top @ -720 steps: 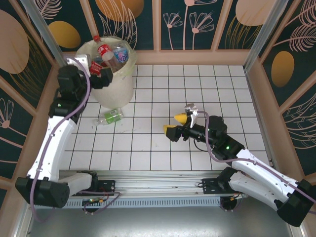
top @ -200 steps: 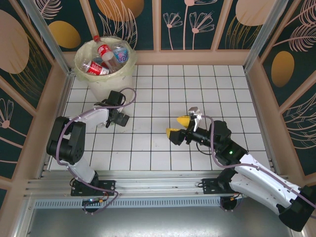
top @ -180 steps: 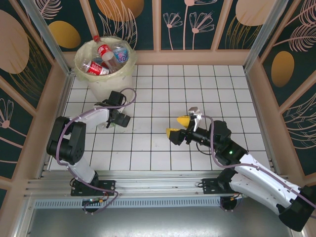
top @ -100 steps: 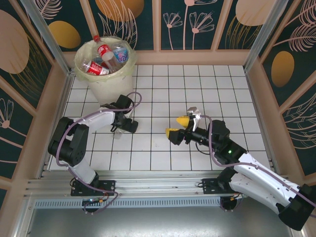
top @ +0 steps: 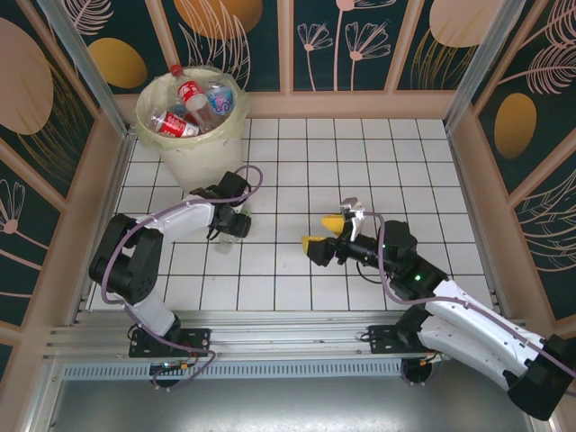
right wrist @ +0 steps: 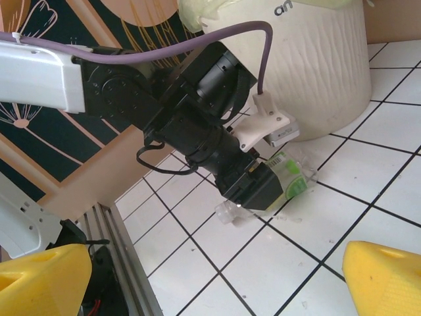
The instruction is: Put the plastic bottles in the bin
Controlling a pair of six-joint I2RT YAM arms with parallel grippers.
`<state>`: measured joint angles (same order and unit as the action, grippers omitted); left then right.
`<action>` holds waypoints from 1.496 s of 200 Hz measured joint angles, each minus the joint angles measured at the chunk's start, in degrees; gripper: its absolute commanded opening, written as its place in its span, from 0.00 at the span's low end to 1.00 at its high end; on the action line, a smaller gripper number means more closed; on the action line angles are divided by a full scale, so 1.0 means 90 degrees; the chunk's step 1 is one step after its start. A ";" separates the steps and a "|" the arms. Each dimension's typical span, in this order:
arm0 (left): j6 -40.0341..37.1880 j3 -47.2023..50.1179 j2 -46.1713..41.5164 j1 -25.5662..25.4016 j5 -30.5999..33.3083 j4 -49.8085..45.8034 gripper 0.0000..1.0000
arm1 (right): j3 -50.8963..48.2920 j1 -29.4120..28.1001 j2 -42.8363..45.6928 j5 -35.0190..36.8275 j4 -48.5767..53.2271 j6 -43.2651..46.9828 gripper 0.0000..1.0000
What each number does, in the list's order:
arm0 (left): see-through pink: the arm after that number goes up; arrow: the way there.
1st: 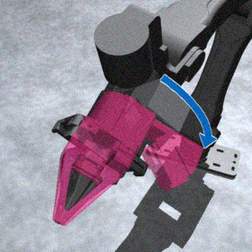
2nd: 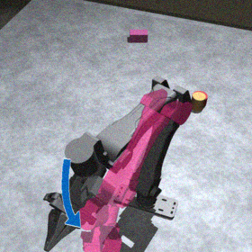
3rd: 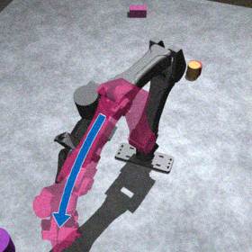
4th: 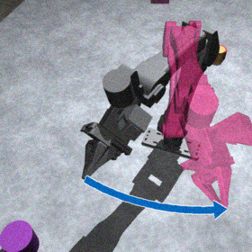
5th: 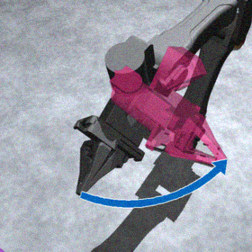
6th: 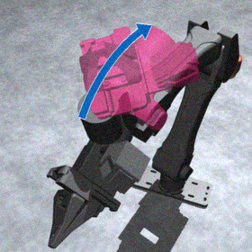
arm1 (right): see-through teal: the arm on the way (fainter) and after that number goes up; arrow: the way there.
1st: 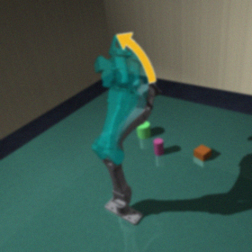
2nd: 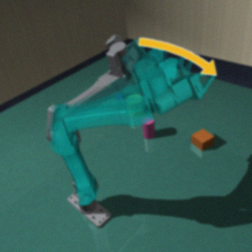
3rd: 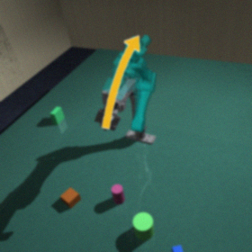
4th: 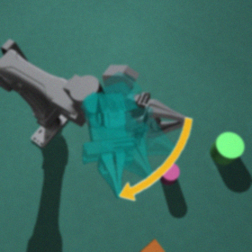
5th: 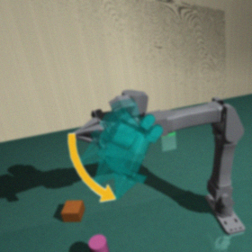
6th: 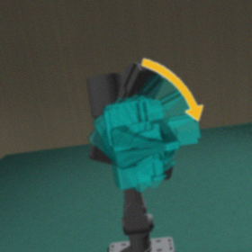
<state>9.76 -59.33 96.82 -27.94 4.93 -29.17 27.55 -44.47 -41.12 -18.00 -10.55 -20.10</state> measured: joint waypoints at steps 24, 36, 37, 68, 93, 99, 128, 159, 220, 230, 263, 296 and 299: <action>-0.0007 -0.0087 0.0000 -0.0146 -0.0056 0.0000 0.49 | 0.0000 0.0000 0.0000 0.0017 0.0000 0.0000 0.98; -0.0005 -0.0126 0.0000 -0.0187 -0.0185 0.0005 0.49 | 0.0000 0.0000 0.0005 0.0022 0.0000 0.0000 0.98; -0.0002 -0.0126 0.0000 -0.0189 -0.0199 0.0005 0.49 | 0.0000 0.0000 0.0005 0.0022 0.0000 0.0000 0.98; -0.0029 -0.0146 -0.0100 -0.0233 -0.0767 0.0160 0.49 | 0.0000 0.0000 0.0017 0.0063 0.0000 0.0000 0.98; -0.0114 -0.0172 -0.0423 -0.0321 -0.1375 0.0398 0.49 | 0.0000 0.0000 0.0041 0.0080 0.0000 0.0000 0.98; -0.0146 -0.0185 -0.0512 -0.0347 -0.1545 0.0464 0.49 | 0.0000 0.0000 0.0056 0.0097 0.0000 0.0000 0.98; -0.0211 -0.0272 -0.0957 -0.0393 -0.2390 0.0860 0.49 | 0.0000 0.0000 0.0143 0.0119 0.0000 0.0007 0.98; -0.0194 -0.0512 -0.1304 -0.0396 -0.3111 0.1326 0.48 | 0.0005 0.0000 0.0294 0.0058 0.0000 0.0078 0.98; 0.0189 -0.1846 -0.1372 -0.0396 -0.3648 0.2096 0.49 | 0.0308 0.0000 0.0503 0.0053 0.0051 0.0364 0.98; 0.0231 -0.2110 -0.1372 -0.0396 -0.3633 0.2210 0.49 | 0.0352 0.0000 0.0508 0.0070 0.0049 0.0372 0.98; 0.0248 -0.3274 -0.1260 -0.0396 -0.3164 0.2246 0.50 | 0.0389 0.0000 0.0508 0.0204 0.0051 0.0410 0.98; 0.0131 -0.4386 -0.1037 -0.0277 -0.2482 0.2149 0.48 | 0.0449 0.0000 0.0508 0.0338 0.0046 0.0413 0.98; 0.0131 -0.4466 -0.1022 -0.0245 -0.2424 0.2132 0.48 | 0.0464 0.0000 0.0508 0.0347 0.0049 0.0410 0.98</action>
<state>10.94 -99.53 87.61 -30.15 -16.88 -9.98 31.73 -44.47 -36.56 -14.87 -10.11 -16.40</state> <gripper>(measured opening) 0.498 0.981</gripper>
